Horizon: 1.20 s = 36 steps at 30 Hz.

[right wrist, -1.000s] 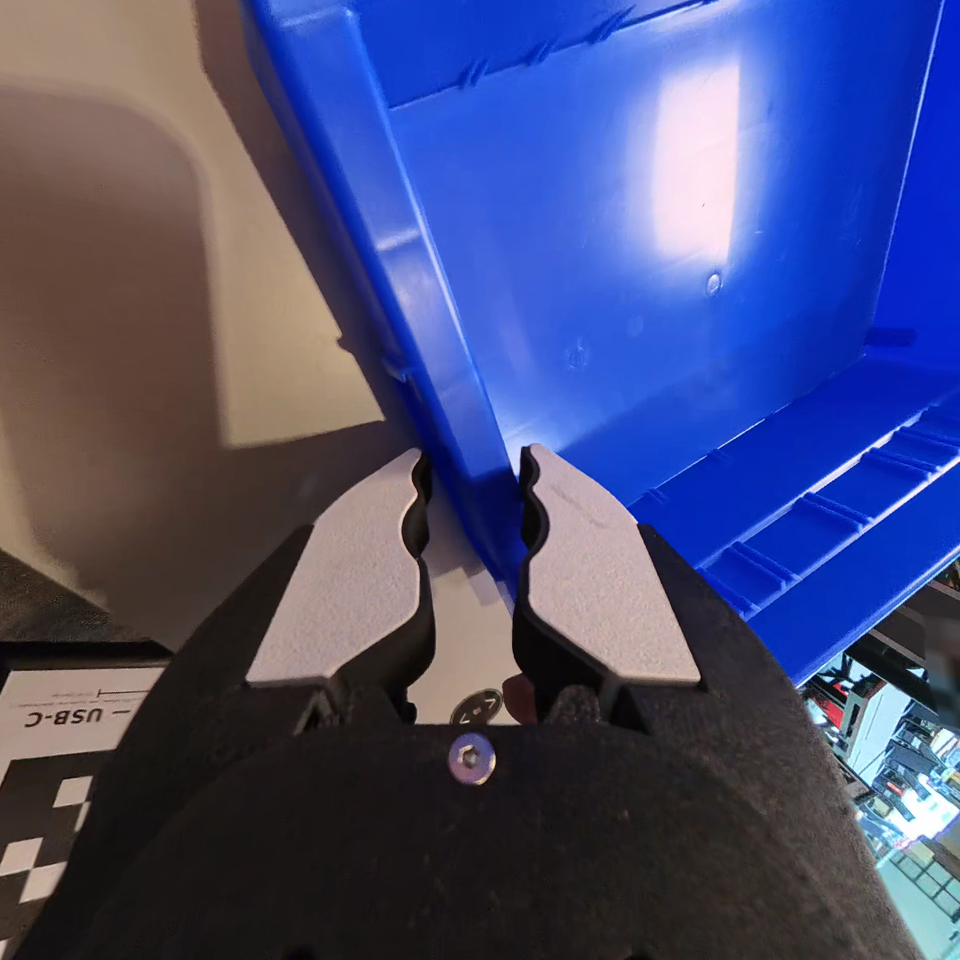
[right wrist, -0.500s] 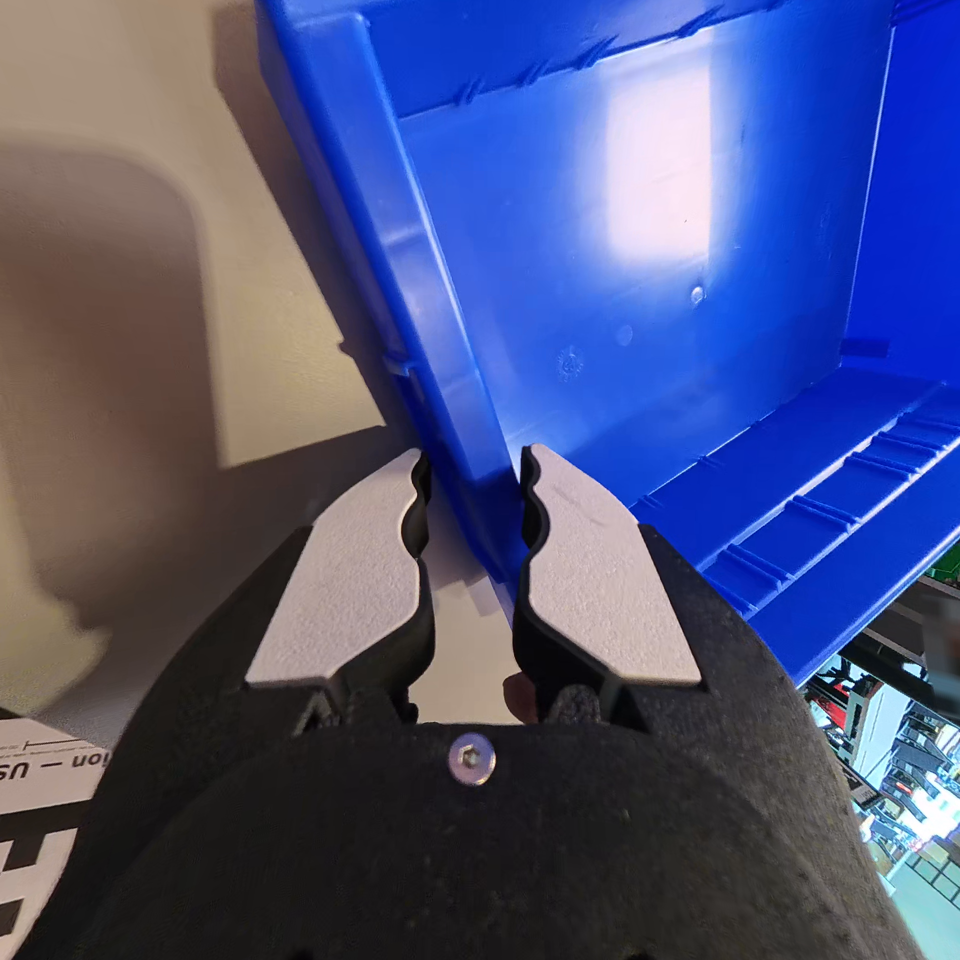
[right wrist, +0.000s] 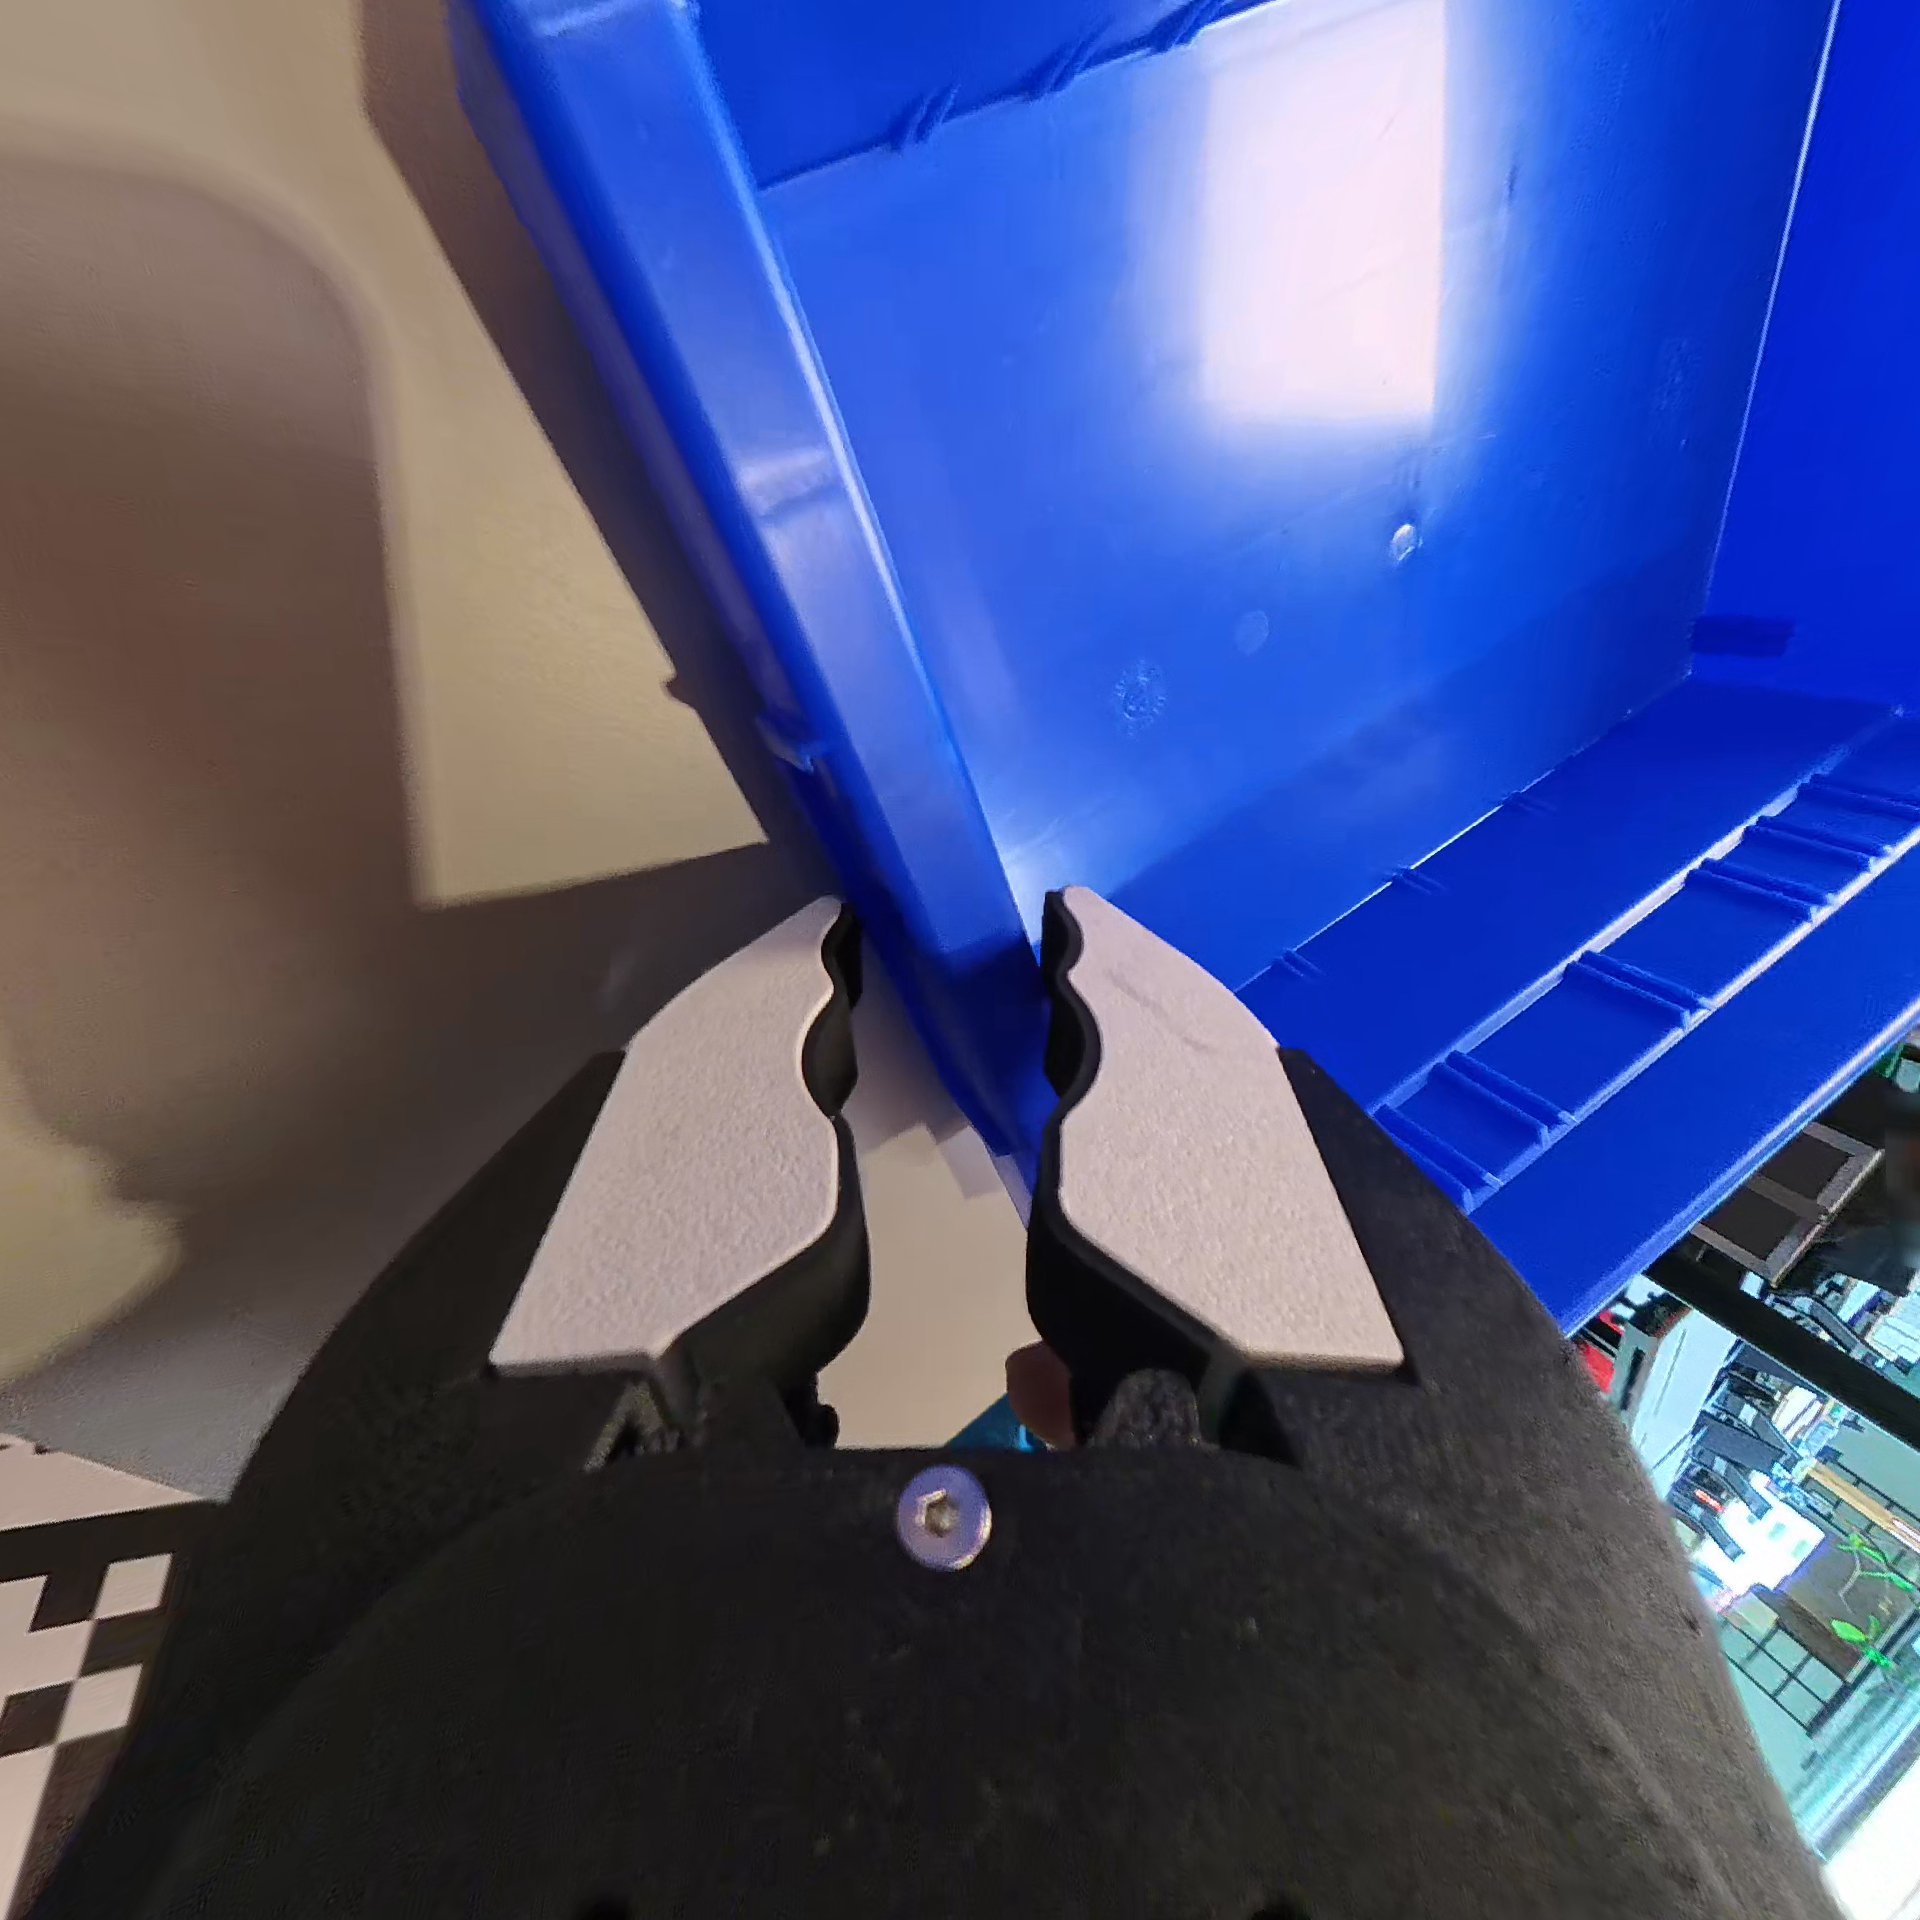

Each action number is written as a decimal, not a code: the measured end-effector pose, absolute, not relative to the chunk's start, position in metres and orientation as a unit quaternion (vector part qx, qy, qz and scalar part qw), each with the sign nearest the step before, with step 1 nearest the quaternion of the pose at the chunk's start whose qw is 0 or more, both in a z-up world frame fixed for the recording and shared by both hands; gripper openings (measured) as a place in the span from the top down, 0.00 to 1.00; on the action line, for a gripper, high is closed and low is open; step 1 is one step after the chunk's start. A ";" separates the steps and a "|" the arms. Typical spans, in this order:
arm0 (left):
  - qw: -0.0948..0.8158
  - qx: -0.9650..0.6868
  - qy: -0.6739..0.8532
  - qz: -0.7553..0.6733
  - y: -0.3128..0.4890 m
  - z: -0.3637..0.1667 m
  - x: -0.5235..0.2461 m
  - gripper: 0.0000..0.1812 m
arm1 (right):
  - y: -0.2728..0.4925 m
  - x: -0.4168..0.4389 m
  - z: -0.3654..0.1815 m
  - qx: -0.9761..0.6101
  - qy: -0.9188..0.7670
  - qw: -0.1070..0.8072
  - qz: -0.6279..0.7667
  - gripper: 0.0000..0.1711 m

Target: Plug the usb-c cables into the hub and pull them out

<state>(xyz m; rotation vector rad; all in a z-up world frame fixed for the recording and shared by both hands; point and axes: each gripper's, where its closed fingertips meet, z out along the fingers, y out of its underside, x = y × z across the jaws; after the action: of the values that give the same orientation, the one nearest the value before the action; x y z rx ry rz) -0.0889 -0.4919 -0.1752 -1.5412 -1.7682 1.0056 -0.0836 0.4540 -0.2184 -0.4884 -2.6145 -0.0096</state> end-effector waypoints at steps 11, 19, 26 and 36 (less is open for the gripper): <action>0.271 -0.611 -0.639 0.380 -0.515 -0.174 -0.082 0.97 | 0.492 -0.104 -0.218 -0.137 -0.961 0.235 -0.056 0.81; 0.265 -0.648 -0.601 0.386 -0.518 -0.175 -0.084 0.97 | 0.504 -0.119 -0.218 -0.146 -0.958 0.242 -0.050 0.80; 0.199 -0.669 -0.578 0.422 -0.521 -0.169 -0.082 0.87 | 0.515 -0.119 -0.211 -0.192 -0.936 0.286 -0.076 0.79; 0.295 -0.649 -0.565 0.414 -0.465 -0.083 -0.095 0.81 | 0.437 -0.060 -0.190 -0.327 -0.909 0.241 0.096 0.76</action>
<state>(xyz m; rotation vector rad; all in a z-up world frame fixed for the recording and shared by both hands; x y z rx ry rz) -0.0945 -0.4655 -0.0826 -1.7278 -1.5048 1.1024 -0.0597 0.4373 -0.1900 -0.8941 -2.4853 0.2618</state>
